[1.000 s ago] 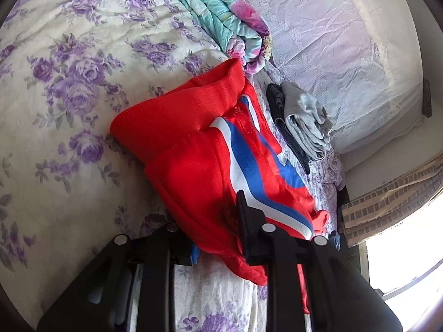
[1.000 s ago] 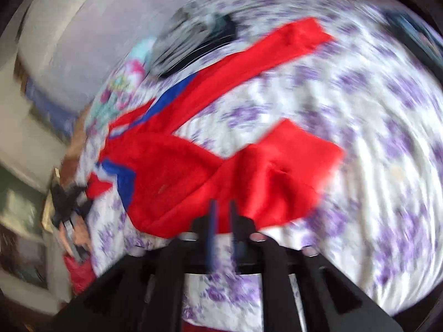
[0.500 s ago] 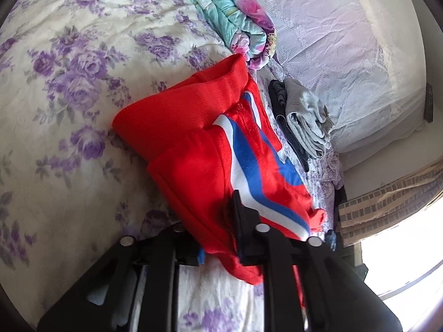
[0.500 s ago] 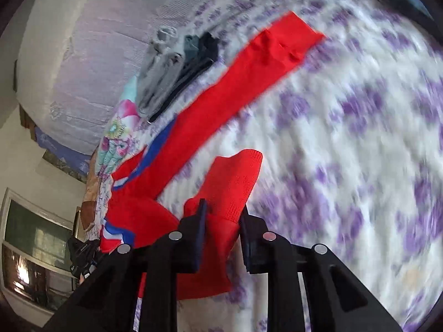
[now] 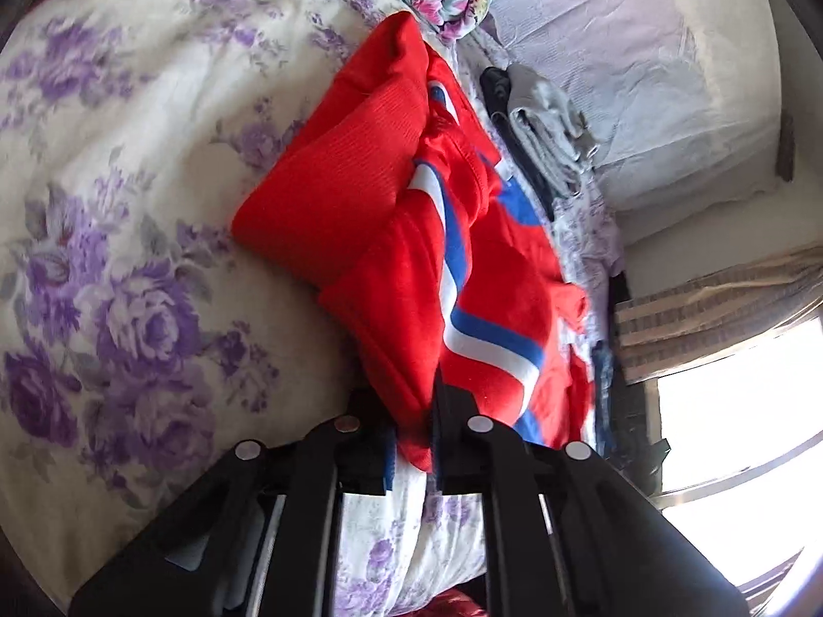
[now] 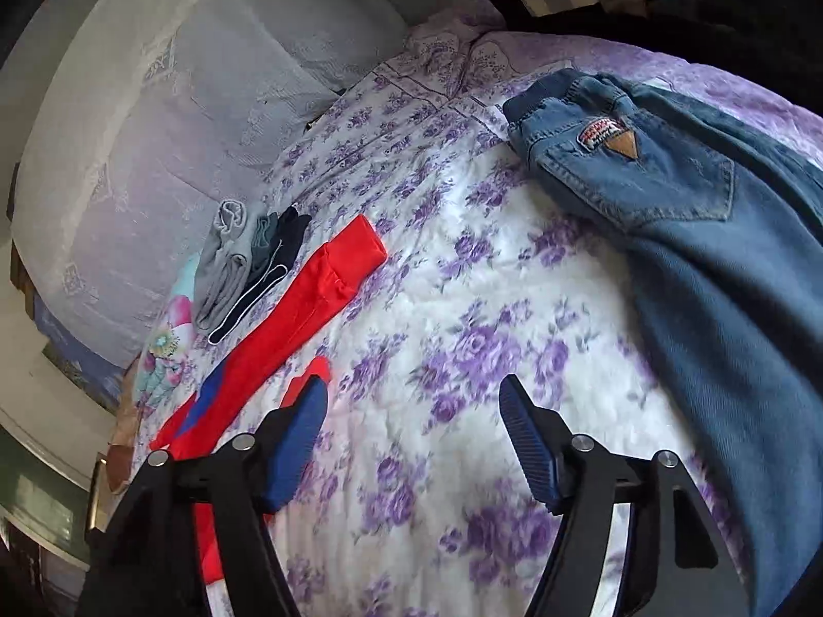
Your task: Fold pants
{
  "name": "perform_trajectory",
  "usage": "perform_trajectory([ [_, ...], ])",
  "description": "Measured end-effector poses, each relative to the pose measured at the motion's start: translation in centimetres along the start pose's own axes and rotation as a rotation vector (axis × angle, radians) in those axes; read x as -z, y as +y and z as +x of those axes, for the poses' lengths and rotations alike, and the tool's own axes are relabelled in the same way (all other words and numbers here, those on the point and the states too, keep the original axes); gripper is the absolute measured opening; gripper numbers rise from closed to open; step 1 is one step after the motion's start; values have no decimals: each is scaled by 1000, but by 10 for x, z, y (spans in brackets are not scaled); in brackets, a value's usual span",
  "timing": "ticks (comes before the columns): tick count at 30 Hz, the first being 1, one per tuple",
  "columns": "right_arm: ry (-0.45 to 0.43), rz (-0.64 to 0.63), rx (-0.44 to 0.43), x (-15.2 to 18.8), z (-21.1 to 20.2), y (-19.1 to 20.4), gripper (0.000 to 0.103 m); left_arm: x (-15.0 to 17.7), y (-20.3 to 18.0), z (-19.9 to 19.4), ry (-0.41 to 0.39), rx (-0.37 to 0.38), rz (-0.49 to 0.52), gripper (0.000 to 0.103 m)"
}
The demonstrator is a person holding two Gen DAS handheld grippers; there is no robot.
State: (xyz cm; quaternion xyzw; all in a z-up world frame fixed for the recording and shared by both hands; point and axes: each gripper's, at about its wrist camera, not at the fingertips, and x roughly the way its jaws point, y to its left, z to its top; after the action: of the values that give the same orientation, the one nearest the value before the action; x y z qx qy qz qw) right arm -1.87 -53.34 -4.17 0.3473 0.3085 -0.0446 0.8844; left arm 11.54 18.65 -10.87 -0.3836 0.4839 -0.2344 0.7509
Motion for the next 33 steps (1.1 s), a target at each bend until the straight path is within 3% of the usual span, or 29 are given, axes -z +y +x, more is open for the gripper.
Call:
perform_trajectory([
  [5,98,-171,29,25,30,100,72,4,-1,-2,-20,-18,30,10],
  [8,217,-329,115,54,76,158,76,5,1,-3,-29,-8,43,10],
  [10,288,-384,160,72,107,181,75,5,4,-3,-34,2,49,10],
  [13,316,-426,288,85,134,191,77,7,4,-3,-41,3,69,10],
  [17,327,-400,318,82,150,183,78,7,-2,-1,-49,-3,112,10],
  [18,326,-383,310,80,147,181,69,7,-1,-1,-53,6,119,10],
  [19,317,-348,295,76,141,176,49,7,0,-1,-54,15,120,10],
  [20,315,-302,264,71,136,169,41,7,1,-1,-55,25,120,10],
  [22,306,-190,181,62,125,151,10,8,2,-1,-55,37,126,10],
  [29,160,-19,27,80,33,90,7,11,0,-3,-76,19,164,10],
  [32,144,72,41,107,-11,45,8,13,-1,-5,-81,17,169,10],
  [33,156,130,57,116,-23,25,13,13,-2,-5,-80,16,168,10],
])
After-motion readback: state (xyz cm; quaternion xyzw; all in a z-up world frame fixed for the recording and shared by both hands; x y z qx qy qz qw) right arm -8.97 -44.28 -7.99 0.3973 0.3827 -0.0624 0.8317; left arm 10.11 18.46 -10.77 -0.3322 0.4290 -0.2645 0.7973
